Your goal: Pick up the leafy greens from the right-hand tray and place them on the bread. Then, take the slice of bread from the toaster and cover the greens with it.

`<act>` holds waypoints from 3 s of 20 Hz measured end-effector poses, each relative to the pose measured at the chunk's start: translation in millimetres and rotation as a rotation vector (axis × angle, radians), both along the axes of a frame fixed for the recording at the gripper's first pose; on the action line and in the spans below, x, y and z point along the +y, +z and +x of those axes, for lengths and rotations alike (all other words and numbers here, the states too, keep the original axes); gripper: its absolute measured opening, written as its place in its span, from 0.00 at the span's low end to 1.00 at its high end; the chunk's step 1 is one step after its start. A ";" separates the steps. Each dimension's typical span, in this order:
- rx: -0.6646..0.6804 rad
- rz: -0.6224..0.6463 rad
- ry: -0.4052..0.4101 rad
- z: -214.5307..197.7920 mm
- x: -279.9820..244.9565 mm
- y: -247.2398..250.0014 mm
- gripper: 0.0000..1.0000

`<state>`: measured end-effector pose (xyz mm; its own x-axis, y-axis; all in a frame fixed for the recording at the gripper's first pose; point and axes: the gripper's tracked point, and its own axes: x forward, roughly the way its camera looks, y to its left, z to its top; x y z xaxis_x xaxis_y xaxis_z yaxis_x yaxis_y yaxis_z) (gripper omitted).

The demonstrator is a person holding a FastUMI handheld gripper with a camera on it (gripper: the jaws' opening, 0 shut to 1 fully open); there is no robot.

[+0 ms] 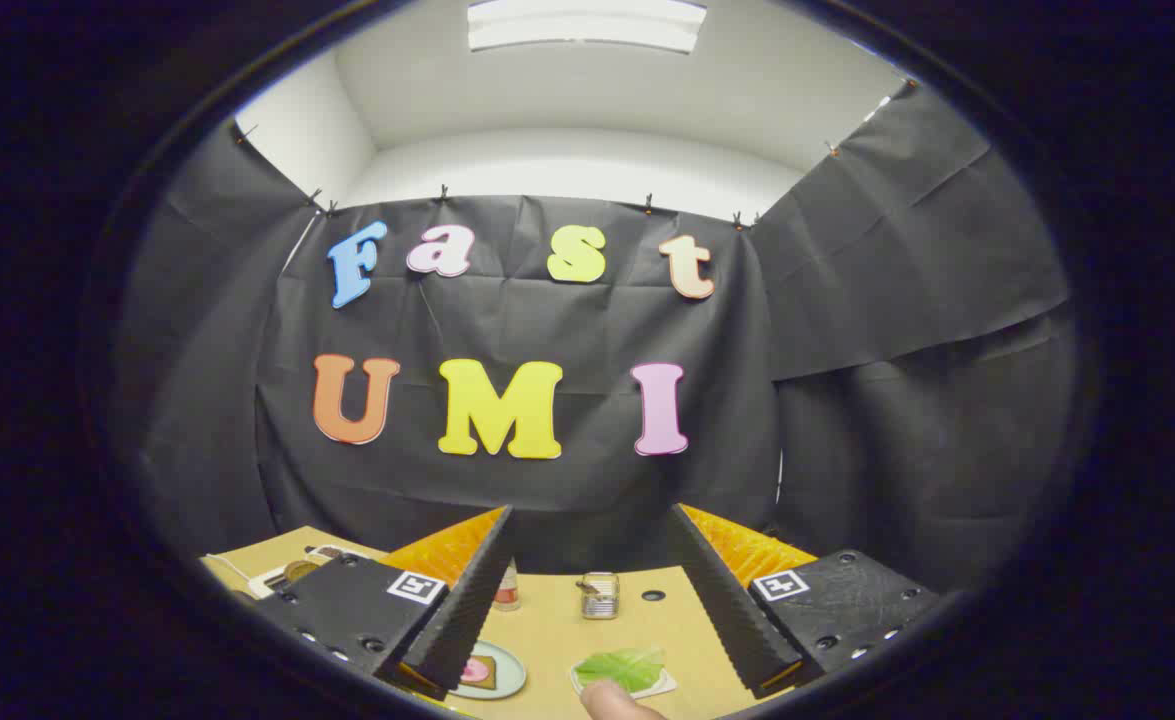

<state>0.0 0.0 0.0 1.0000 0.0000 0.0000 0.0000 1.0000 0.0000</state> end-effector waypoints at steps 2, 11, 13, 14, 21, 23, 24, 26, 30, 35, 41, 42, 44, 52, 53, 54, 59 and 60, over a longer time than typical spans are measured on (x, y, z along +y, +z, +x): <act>0.011 0.005 -0.003 -2.7 10.3 -4.2 0.96; 0.079 -0.022 0.038 6.9 20.2 -15.6 0.96; 0.076 -0.014 0.057 10.5 17.4 -10.6 0.96; 0.065 -0.013 0.062 13.3 13.9 -6.2 0.96; 0.056 -0.011 0.109 30.5 -12.2 -3.4 0.96; 0.074 0.005 0.111 35.6 -20.8 -9.1 0.96; 0.075 0.013 0.109 38.7 -25.5 -10.9 0.96; 0.087 0.021 0.110 46.1 -34.5 -21.1 0.96; 0.100 0.016 0.139 61.7 -45.2 -36.7 0.96; 0.141 -0.001 0.148 88.7 -65.5 -72.2 0.96; 0.410 -0.044 0.120 136.1 -99.3 -205.2 0.97; 0.435 -0.059 0.113 143.5 -105.5 -224.0 0.97; 0.501 -0.088 0.104 152.5 -115.7 -263.2 0.97; 0.789 -0.056 0.157 145.3 -119.4 -374.8 0.97; 0.809 -0.053 0.150 148.3 -121.0 -380.7 0.97; 0.838 -0.026 0.164 147.3 -118.1 -390.4 0.97; 0.997 0.067 0.182 144.8 -111.7 -422.4 0.88; 1.003 0.057 0.169 146.3 -113.5 -425.5 0.81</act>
<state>146.3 -113.5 -425.5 0.5260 0.1678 -0.8338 -0.1153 0.9854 0.1256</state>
